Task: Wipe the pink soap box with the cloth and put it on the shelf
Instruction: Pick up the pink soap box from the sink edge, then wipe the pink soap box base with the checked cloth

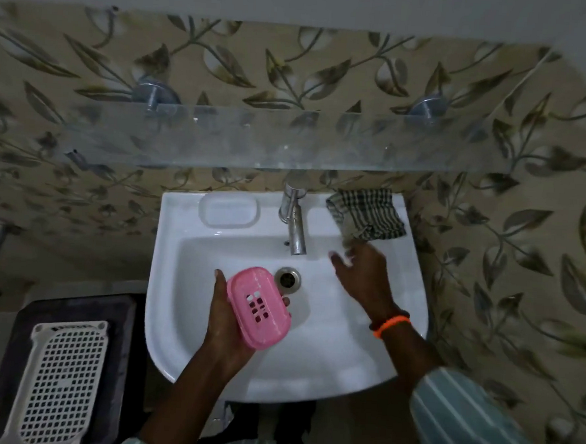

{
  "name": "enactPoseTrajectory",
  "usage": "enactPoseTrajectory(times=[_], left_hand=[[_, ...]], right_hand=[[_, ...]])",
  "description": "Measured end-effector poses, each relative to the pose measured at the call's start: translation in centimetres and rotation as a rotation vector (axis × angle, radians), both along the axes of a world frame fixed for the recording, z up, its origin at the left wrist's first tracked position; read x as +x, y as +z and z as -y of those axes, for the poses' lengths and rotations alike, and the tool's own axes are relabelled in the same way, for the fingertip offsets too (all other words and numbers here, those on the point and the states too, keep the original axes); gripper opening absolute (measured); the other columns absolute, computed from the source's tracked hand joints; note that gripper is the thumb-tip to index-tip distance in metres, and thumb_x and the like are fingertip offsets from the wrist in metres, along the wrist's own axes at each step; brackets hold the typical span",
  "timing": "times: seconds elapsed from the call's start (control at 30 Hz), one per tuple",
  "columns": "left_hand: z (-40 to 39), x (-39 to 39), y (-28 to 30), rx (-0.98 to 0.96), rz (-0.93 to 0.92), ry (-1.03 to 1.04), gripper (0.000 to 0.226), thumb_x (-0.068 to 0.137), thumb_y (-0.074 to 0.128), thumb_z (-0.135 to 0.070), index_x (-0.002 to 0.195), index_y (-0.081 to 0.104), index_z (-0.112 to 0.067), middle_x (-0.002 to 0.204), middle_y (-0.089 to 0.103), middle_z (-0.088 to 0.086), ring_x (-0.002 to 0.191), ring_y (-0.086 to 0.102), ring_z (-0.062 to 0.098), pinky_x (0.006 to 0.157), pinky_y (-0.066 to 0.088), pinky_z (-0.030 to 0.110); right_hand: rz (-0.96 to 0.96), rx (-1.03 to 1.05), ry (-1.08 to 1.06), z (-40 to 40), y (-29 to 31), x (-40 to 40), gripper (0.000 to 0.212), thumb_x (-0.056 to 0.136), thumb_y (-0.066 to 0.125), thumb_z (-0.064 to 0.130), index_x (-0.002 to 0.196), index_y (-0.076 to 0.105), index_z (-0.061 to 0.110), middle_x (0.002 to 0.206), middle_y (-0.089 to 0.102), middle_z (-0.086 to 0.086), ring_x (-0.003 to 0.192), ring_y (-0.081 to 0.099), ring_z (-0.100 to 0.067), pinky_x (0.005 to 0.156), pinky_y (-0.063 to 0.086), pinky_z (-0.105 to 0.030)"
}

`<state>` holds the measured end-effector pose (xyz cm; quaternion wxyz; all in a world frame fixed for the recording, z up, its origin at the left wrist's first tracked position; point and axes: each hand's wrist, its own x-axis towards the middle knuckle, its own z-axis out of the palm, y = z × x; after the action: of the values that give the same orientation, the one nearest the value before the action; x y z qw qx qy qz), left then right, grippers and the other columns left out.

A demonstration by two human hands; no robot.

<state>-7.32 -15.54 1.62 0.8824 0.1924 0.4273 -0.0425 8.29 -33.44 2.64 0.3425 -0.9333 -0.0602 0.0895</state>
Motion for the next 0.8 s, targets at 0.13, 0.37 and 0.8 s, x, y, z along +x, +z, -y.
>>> enactPoseTrajectory(times=[0.13, 0.37, 0.8], left_hand=[[1.5, -0.4, -0.7, 0.015, 0.017, -0.073, 0.094, 0.087, 0.040, -0.085, 0.104, 0.084, -0.004, 0.103, 0.078, 0.025, 0.086, 0.077, 0.038, 0.085, 0.061, 0.051], [2.4, 0.6, -0.6, 0.093, 0.006, -0.162, 0.092, 0.073, 0.051, -0.081, 0.105, 0.083, -0.001, 0.102, 0.078, 0.026, 0.084, 0.077, 0.037, 0.078, 0.065, 0.046], [3.9, 1.2, 0.9, 0.060, 0.031, -0.145, 0.091, 0.081, 0.047, -0.081, 0.113, 0.081, -0.003, 0.110, 0.074, 0.027, 0.098, 0.070, 0.039, 0.098, 0.054, 0.051]], right_hand=[[0.213, -0.269, 0.119, -0.4, -2.1, 6.9, 0.049, 0.090, 0.063, 0.029, 0.128, 0.055, 0.000, 0.132, 0.054, -0.025, 0.126, 0.046, -0.038, 0.103, 0.039, -0.047], [0.206, -0.481, 0.079, -3.5, -3.9, 10.0, 0.037, 0.086, 0.063, 0.032, 0.106, 0.062, 0.000, 0.125, 0.052, -0.029, 0.119, 0.046, -0.043, 0.099, 0.039, -0.048], [-0.425, 0.993, -0.406, 4.5, 1.9, 6.4, 0.024, 0.093, 0.040, 0.011, 0.091, 0.062, 0.003, 0.082, 0.068, -0.008, 0.074, 0.064, -0.024, 0.063, 0.051, -0.027]])
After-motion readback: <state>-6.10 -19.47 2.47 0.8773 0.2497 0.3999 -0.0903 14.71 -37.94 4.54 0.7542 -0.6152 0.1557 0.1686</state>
